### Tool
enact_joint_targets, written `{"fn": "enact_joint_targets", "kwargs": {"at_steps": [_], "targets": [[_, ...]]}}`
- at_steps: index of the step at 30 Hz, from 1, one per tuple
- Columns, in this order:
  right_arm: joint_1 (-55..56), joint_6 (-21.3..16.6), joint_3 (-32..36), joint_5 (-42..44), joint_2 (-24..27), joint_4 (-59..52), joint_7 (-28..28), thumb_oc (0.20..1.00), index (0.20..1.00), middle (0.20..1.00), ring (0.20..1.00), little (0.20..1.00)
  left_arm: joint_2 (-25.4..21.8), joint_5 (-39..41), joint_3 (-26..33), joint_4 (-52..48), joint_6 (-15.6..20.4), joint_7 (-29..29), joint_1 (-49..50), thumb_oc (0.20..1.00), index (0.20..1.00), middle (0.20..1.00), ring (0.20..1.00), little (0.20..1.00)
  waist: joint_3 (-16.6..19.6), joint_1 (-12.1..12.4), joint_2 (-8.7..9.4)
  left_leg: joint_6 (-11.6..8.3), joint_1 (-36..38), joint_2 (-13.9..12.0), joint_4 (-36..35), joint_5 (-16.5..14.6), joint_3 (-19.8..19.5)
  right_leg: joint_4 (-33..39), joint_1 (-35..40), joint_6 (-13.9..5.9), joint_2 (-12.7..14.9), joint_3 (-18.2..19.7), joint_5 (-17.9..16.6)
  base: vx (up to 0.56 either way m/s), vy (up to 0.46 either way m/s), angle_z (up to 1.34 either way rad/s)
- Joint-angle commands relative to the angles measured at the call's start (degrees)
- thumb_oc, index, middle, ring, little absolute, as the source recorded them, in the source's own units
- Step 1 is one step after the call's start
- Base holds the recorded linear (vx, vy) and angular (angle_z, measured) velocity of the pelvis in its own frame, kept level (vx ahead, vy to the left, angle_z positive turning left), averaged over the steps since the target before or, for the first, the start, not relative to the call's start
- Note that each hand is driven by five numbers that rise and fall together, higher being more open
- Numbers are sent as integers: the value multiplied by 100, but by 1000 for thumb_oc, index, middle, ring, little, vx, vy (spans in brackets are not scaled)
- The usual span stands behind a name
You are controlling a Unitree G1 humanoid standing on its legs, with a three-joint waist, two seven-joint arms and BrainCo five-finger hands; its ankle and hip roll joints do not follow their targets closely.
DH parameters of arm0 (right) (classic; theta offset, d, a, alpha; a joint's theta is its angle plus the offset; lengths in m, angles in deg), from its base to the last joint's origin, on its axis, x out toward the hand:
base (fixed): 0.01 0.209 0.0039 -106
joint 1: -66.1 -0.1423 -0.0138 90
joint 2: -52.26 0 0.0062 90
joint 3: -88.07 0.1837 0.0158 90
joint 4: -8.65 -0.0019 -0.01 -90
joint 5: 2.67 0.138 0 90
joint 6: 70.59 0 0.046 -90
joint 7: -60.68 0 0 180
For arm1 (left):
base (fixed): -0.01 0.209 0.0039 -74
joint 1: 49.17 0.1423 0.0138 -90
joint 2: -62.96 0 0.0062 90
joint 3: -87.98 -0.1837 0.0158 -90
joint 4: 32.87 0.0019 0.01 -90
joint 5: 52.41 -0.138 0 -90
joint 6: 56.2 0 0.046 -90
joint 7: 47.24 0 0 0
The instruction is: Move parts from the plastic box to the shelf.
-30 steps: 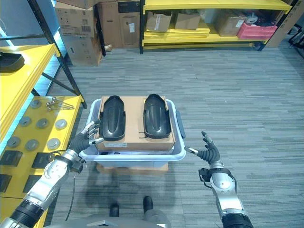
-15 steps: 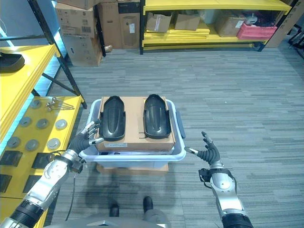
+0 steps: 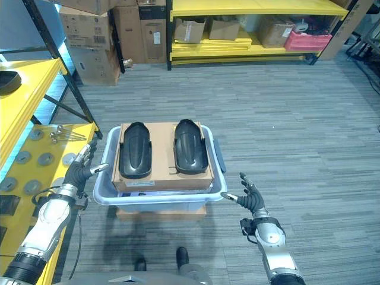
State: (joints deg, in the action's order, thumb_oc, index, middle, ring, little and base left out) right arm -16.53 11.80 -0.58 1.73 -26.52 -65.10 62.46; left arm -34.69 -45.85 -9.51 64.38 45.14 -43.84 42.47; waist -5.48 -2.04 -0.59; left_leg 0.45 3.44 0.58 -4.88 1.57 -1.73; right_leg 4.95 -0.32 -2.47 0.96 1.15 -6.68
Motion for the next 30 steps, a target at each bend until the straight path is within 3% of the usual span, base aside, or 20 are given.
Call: {"fn": "enact_joint_targets", "kwargs": {"at_steps": [1,6,9,15,30], "targets": [[-460,-342,117,35,72,-116,270,1000,1000,1000,1000,1000,-245,-1,-5,113,323,8,-176,1000,1000,1000,1000,1000,-27,67,190,-70,181,-186,-12,-732,-536,5,140,-505,357,614,565,39,-14,1],[-1362,-405,-95,-246,303,305,850,1000,1000,1000,1000,1000,-263,101,-279,181,343,-1,-234,1000,1000,1000,1000,1000,-28,234,158,-85,154,-187,-12,-718,-681,5,194,-491,348,509,613,39,-16,11],[-1540,-399,-169,-222,350,441,896,1000,1000,1000,1000,1000,-271,153,-321,187,338,10,-250,1000,1000,1000,1000,1000,-50,258,157,-89,134,-183,-12,-708,-708,5,191,-485,346,483,617,7,-11,17],[-3000,-242,-709,-148,840,1707,1325,1000,1000,1000,1000,1000,-477,581,-748,2,349,-94,-376,1000,1000,1000,1000,1000,-432,497,88,-113,-374,-132,-12,-535,-933,5,-213,-441,317,380,539,-94,-25,21],[-5507,-103,-1658,391,1577,4073,1765,1000,1000,1000,1000,1000,-530,1159,-1492,-61,459,-19,-1122,1000,1000,1000,1000,1000,-994,701,-85,-220,-1296,-14,-12,-146,-1118,5,-1002,-366,210,265,329,-68,-6,10]]}}
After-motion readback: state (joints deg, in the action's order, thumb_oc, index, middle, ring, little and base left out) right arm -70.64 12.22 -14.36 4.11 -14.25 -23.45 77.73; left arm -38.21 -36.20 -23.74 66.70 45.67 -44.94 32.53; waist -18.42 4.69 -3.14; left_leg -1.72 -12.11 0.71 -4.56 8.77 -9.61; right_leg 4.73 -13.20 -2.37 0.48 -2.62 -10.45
